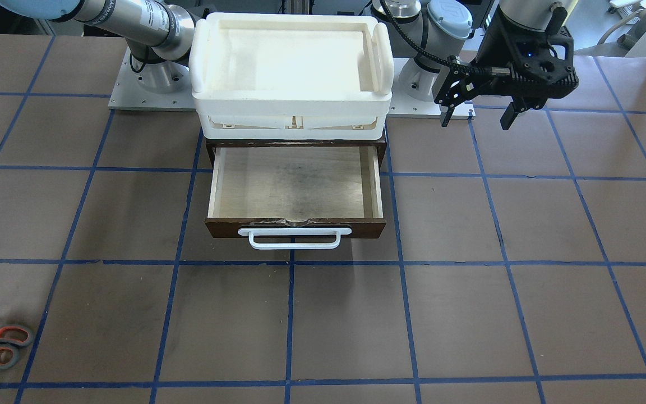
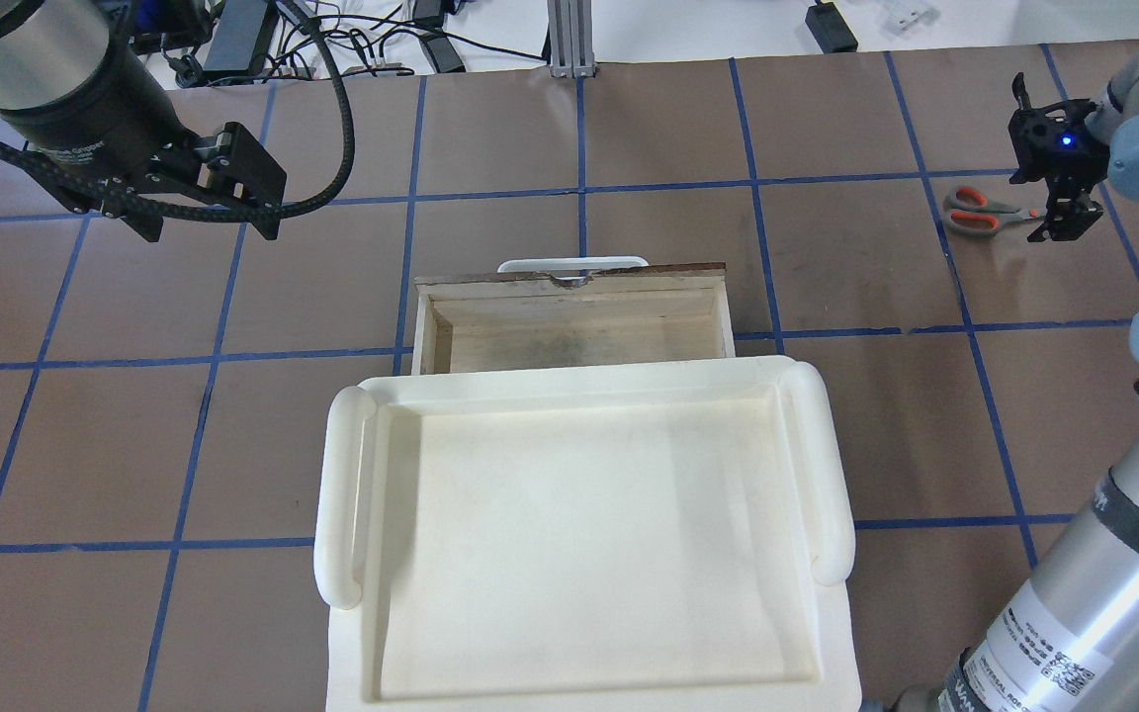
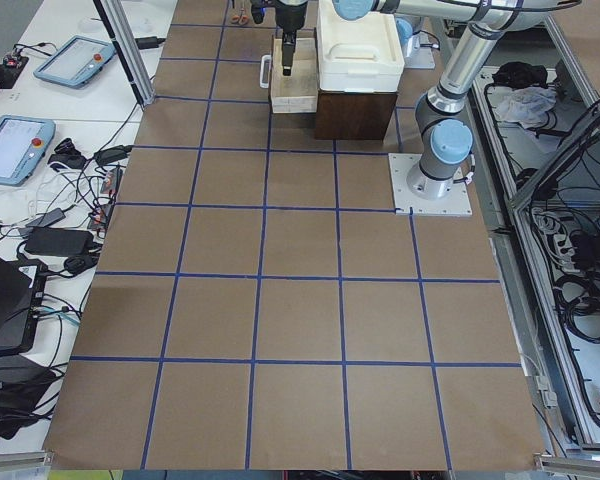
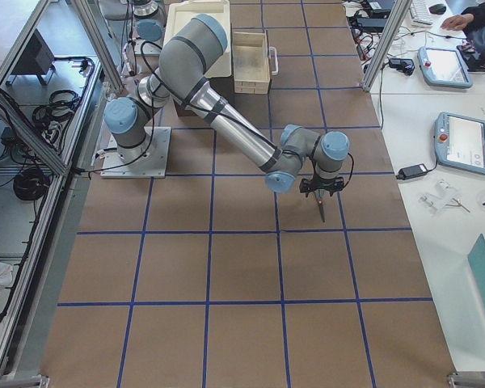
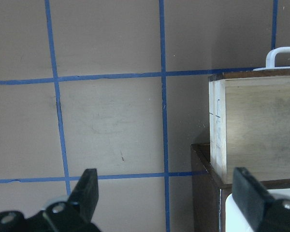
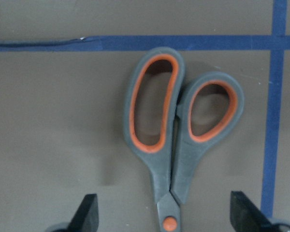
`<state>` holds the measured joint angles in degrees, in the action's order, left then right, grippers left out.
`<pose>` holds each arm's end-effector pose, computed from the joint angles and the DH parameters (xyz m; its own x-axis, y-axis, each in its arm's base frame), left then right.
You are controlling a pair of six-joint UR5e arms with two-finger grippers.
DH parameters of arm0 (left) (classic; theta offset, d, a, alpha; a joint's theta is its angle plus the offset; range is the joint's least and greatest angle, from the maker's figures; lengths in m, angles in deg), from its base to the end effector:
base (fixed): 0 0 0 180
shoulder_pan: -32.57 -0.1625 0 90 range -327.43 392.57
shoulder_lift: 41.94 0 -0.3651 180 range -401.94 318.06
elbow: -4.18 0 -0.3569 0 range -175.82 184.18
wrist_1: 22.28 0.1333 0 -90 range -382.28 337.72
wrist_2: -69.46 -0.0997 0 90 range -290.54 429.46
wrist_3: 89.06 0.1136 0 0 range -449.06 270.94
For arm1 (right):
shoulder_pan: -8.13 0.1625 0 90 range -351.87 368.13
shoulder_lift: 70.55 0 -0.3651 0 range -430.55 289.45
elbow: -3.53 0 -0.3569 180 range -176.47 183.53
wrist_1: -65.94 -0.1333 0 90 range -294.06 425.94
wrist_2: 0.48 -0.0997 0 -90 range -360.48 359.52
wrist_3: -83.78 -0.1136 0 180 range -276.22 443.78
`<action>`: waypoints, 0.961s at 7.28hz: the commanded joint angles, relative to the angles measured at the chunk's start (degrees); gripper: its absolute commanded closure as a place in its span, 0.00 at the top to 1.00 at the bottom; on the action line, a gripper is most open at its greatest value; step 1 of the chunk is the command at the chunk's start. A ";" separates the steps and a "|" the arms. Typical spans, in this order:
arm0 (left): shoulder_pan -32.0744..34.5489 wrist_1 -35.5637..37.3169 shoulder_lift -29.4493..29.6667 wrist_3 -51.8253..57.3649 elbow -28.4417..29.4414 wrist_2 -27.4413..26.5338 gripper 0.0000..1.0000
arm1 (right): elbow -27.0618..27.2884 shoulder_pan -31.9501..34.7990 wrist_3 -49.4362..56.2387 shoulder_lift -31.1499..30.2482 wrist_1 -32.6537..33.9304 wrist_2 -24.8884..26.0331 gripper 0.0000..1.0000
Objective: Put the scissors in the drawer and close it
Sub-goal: 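Close the right gripper on the scissors blades and lift them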
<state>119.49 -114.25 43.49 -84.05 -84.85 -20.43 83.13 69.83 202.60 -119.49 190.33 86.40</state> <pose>-0.1101 -0.4393 0.4537 -0.9994 0.0336 -0.0035 0.0338 0.9975 -0.0622 -0.1871 -0.6417 0.1491 0.0101 -0.9965 0.0832 -0.9998 -0.0115 -0.0162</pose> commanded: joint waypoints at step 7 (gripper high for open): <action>0.00 0.13 0.09 0.00 0.00 0.07 1.00 | -0.32 0.43 2.29 1.83 -0.03 0.04 0.34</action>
<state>119.49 -114.15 43.56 -84.05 -84.85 -20.37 82.87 70.00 204.42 -117.73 190.32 86.38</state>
